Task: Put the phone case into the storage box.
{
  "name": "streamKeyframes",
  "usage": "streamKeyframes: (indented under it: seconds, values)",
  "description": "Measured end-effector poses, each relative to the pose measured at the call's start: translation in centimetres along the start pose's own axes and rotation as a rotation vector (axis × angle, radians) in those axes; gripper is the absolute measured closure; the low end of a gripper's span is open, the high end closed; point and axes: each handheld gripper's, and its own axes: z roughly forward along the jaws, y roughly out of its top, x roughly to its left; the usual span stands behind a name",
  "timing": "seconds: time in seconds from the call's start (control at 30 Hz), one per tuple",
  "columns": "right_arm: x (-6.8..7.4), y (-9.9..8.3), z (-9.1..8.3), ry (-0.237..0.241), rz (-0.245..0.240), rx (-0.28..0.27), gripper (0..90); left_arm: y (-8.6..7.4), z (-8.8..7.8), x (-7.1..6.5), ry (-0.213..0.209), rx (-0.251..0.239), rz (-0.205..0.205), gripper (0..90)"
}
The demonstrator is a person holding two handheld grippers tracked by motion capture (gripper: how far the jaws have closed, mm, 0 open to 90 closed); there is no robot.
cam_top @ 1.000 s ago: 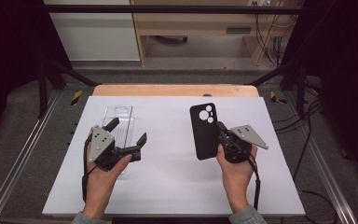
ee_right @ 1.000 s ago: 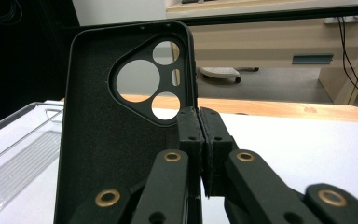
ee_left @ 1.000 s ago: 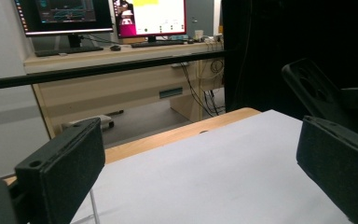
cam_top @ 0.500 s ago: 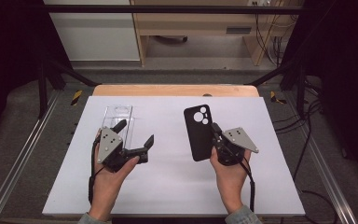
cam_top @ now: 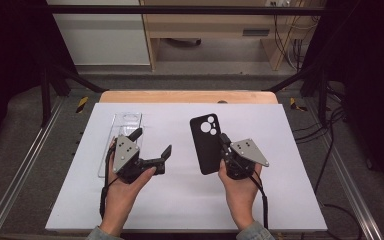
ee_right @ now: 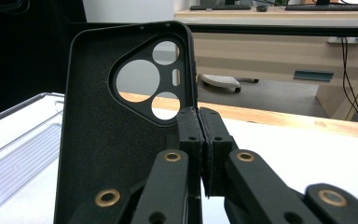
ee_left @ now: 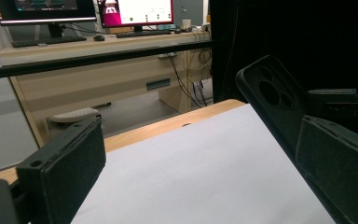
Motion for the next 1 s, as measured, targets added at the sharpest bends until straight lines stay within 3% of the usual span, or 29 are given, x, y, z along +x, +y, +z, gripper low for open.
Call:
streamKeyframes:
  seconds: [1.0]
  values:
    - [1.8,-0.3,-0.4,0.030,-0.020,-0.021,88.6,0.7,1.7,-1.4,-0.027,0.036,-0.012,1.6]
